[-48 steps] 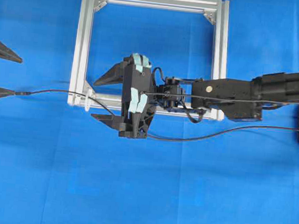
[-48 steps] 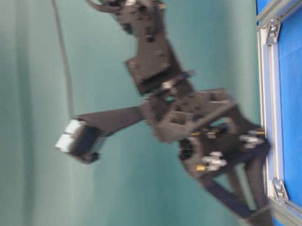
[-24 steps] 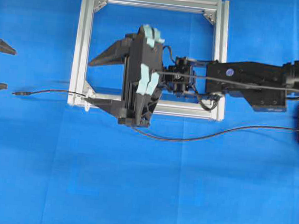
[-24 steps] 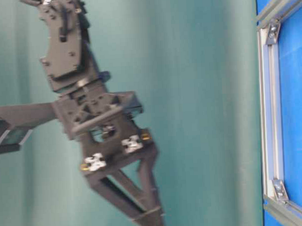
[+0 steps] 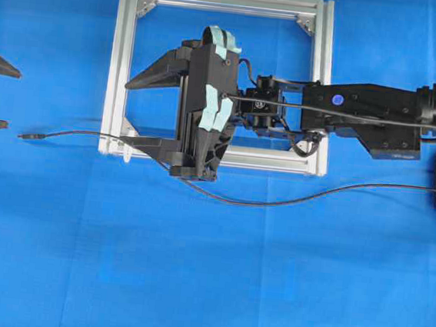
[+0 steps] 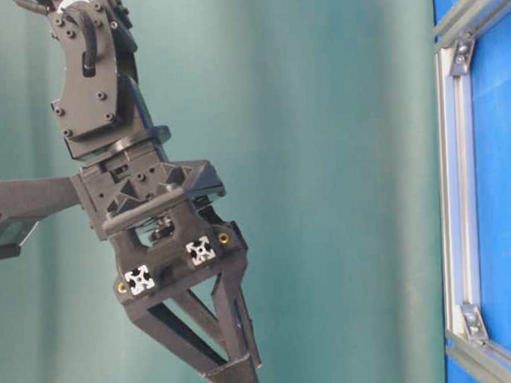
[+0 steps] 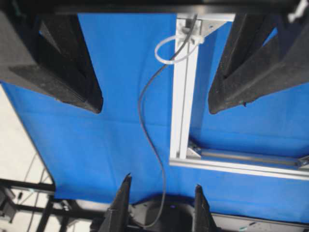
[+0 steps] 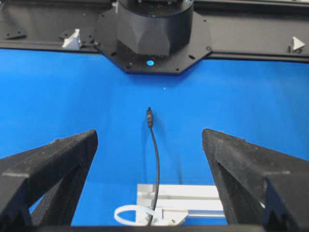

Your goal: Insert the wire through the string loop located on the left side.

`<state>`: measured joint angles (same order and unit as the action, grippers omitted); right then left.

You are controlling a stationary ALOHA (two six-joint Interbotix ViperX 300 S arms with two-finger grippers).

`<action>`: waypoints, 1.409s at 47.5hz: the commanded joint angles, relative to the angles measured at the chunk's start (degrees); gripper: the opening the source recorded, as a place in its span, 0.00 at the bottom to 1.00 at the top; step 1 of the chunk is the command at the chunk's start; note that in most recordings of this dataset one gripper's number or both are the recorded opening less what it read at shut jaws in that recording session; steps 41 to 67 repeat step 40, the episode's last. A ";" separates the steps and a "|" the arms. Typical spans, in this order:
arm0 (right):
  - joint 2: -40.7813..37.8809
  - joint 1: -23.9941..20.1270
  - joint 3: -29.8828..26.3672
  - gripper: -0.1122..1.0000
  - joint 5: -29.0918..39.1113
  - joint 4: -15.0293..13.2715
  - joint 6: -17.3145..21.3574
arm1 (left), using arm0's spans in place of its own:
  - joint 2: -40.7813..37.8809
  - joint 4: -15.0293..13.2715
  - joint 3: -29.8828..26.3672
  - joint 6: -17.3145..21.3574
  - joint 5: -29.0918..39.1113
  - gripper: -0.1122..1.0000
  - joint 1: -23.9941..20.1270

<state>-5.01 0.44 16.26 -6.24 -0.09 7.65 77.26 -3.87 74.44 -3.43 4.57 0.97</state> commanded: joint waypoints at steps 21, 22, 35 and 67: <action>2.02 0.26 -0.97 0.98 -0.18 -0.09 0.00 | -0.70 0.09 -1.32 0.18 -0.44 0.87 -0.09; 1.93 0.26 -0.97 0.98 -0.18 -0.09 0.00 | -0.70 0.09 -1.32 0.18 -0.44 0.87 -0.09; 1.93 0.26 0.26 0.98 -0.35 0.00 0.00 | -2.29 0.09 -0.35 0.44 -0.26 0.87 -0.09; 1.76 0.26 0.62 0.98 -0.35 -0.09 0.00 | -3.69 0.18 0.26 0.35 -0.53 0.86 -0.09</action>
